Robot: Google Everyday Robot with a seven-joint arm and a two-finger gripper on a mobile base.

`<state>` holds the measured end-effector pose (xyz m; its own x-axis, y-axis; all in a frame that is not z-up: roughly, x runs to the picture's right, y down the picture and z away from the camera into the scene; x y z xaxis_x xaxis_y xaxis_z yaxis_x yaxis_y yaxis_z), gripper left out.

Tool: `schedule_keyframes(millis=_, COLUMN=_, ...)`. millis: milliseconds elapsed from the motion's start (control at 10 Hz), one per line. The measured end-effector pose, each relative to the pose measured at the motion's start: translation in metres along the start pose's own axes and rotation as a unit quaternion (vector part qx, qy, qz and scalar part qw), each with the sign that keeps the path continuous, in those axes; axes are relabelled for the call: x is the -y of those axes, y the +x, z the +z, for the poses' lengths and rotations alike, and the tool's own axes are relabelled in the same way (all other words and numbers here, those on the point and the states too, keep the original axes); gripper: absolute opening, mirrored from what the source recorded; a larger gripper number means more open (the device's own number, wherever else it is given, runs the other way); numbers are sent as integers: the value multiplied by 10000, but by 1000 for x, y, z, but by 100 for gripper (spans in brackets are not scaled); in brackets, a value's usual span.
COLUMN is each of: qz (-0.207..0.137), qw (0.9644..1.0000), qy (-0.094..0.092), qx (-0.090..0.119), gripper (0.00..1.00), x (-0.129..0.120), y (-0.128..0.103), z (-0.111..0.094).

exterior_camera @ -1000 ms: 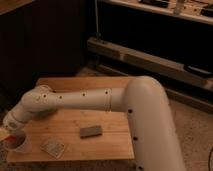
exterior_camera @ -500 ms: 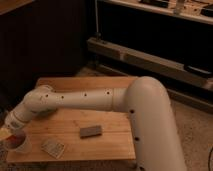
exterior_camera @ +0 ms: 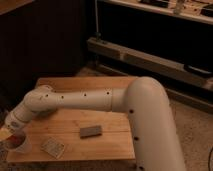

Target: Place the pepper in the ceramic cup

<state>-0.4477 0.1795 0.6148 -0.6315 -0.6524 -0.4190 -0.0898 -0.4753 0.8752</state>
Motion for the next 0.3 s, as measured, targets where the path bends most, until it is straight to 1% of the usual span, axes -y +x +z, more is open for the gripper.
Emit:
schedule_keyframes(millis=100, qz=10, qw=10000, qy=-5, qx=-11, gripper=96, x=-3, y=1, z=0)
schedule_keyframes(millis=300, qz=-6, qw=10000, qy=14, qx=1, gripper=96, x=-2, y=0, z=1)
